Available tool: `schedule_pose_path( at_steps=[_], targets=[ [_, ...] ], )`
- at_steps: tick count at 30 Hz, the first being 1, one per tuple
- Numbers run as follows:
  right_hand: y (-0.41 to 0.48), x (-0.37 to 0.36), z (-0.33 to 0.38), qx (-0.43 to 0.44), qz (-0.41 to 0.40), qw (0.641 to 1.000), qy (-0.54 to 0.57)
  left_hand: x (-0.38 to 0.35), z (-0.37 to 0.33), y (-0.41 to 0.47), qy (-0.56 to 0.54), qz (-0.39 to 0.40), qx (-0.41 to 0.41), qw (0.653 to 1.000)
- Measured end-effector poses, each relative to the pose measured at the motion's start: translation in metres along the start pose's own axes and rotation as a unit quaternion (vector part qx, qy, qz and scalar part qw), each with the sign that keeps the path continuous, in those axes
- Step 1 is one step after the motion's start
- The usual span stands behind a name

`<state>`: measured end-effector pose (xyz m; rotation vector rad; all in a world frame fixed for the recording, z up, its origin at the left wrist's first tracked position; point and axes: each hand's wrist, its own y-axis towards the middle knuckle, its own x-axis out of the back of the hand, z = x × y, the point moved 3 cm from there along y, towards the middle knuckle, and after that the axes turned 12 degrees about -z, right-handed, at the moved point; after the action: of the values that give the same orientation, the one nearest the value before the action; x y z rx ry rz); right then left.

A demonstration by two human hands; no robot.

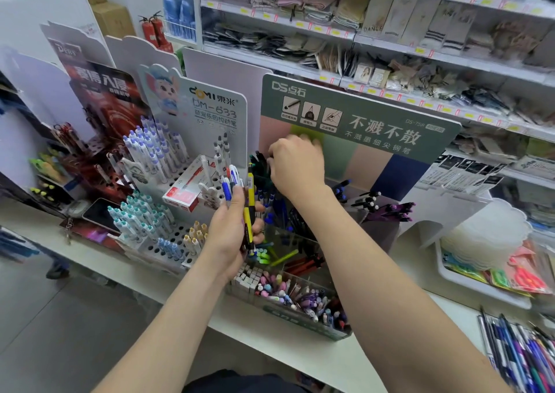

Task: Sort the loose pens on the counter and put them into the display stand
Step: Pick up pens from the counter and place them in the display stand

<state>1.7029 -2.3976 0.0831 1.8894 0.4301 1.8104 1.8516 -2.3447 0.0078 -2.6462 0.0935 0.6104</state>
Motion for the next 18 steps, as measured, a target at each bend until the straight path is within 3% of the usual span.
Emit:
schedule_pose_path(
  at_steps=[3,5,10,14,16,18],
  targets=[
    [-0.012,0.007,0.002,-0.006,-0.023,0.996,0.092,0.002,-0.001,0.001,-0.015,0.010,0.012,1.000],
    [-0.029,0.019,0.005,-0.097,-0.061,0.966,0.230,0.003,-0.002,0.002,-0.009,0.021,0.011,1.000],
    [-0.076,0.035,0.015,-0.258,0.044,0.874,0.409,-0.002,-0.004,-0.003,0.076,0.070,-0.019,0.994],
    [-0.107,0.031,0.002,-0.427,0.012,0.721,0.545,-0.008,0.003,-0.008,0.176,0.102,-0.039,0.978],
    [-0.118,0.033,-0.003,-0.454,-0.032,0.703,0.546,-0.012,0.008,-0.011,0.190,0.108,-0.036,0.975],
    [-0.127,0.040,-0.009,-0.457,-0.141,0.700,0.530,-0.017,0.014,-0.014,0.175,0.087,-0.021,0.981]
  ],
)
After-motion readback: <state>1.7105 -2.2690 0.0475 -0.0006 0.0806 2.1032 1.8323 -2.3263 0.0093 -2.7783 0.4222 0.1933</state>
